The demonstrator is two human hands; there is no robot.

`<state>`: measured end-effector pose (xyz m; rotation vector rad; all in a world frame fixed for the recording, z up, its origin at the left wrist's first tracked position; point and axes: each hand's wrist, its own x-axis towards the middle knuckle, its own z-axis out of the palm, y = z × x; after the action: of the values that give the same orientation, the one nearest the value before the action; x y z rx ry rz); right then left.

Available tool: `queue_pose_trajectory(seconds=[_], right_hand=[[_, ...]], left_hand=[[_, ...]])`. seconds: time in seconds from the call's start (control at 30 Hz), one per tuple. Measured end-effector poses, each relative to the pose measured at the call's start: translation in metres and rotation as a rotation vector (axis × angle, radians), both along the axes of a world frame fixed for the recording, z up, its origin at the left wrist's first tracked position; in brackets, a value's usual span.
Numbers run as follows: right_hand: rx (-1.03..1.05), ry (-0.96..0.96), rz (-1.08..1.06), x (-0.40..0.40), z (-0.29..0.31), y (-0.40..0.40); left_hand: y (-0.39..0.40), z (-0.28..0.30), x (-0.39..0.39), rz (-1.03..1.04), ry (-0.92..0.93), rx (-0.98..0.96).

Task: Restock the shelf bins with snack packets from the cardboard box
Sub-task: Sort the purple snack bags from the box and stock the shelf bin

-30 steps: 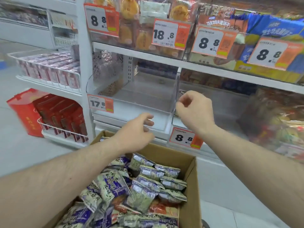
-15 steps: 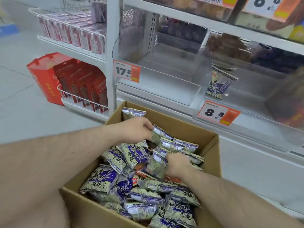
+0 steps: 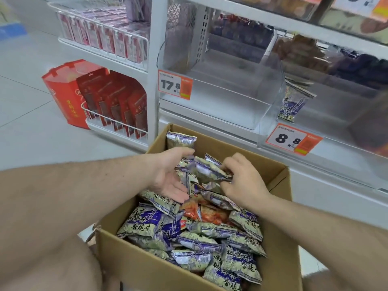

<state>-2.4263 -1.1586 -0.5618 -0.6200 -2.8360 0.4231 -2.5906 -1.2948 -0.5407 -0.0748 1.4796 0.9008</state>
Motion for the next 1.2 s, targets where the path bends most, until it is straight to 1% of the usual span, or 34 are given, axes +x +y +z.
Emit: queue_pose_trajectory(seconds=[0.07,0.1,0.13,0.17,0.2,0.23,0.27,0.33,0.37,0.4,0.43,0.5,0.57,0.63,0.73,0.8,0.83,0.97,1.03,1.13,1.2], right_hand=[[0.056,0.198,0.117,-0.003,0.007,-0.015],[0.092,0.261,0.167,-0.006,0.009,-0.021],[0.113,0.297,0.209,-0.009,0.009,-0.026],[0.090,0.299,0.235,-0.013,0.010,-0.029],[0.009,0.273,0.222,-0.016,0.010,-0.031],[-0.117,0.228,0.156,-0.019,0.011,-0.032],[-0.274,0.184,0.024,-0.021,0.007,-0.031],[-0.634,0.102,-0.351,-0.028,-0.003,-0.028],[-0.846,0.051,-0.527,-0.032,-0.011,-0.028],[-1.027,-0.011,-0.659,-0.037,-0.020,-0.028],[-1.163,-0.069,-0.729,-0.043,-0.029,-0.031],[-1.297,-0.147,-0.775,-0.057,-0.049,-0.040],[-1.351,-0.152,-0.813,-0.075,-0.068,-0.051],[-1.396,-0.101,-0.842,-0.091,-0.081,-0.059],[-1.387,-0.051,-0.850,-0.098,-0.086,-0.057],[-1.389,-0.061,-0.822,-0.090,-0.078,-0.045],[-1.368,-0.075,-0.800,-0.084,-0.070,-0.036],[-1.085,-0.118,-0.678,-0.041,-0.020,0.009],[-1.010,-0.128,-0.607,-0.018,0.009,0.029],[-1.001,-0.173,-0.499,0.002,0.049,0.048],[-1.089,-0.139,-0.436,0.012,0.071,0.055]], left_hand=[[0.001,0.003,-0.002,0.033,-0.032,0.072],[0.001,0.006,-0.003,0.061,-0.029,0.128],[0.001,0.011,-0.003,0.095,-0.021,0.193],[0.001,0.016,-0.004,0.116,0.012,0.252],[0.000,0.021,-0.007,0.129,0.067,0.297],[-0.001,0.025,-0.012,0.145,0.137,0.321],[-0.003,0.027,-0.020,0.171,0.193,0.333],[-0.009,0.029,-0.035,0.207,0.271,0.338],[-0.013,0.027,-0.040,0.217,0.308,0.327],[-0.016,0.024,-0.045,0.220,0.343,0.314],[-0.018,0.021,-0.047,0.223,0.378,0.298],[-0.019,0.017,-0.047,0.230,0.433,0.287],[-0.017,0.017,-0.045,0.238,0.446,0.299],[-0.015,0.018,-0.042,0.236,0.427,0.325],[-0.014,0.022,-0.043,0.219,0.411,0.361],[-0.016,0.024,-0.047,0.216,0.427,0.369],[-0.016,0.025,-0.049,0.210,0.433,0.381],[-0.016,0.027,-0.053,0.261,0.435,0.444],[-0.014,0.028,-0.053,0.285,0.446,0.446],[-0.012,0.027,-0.050,0.252,0.450,0.463],[-0.008,0.023,-0.047,0.240,0.433,0.488]])
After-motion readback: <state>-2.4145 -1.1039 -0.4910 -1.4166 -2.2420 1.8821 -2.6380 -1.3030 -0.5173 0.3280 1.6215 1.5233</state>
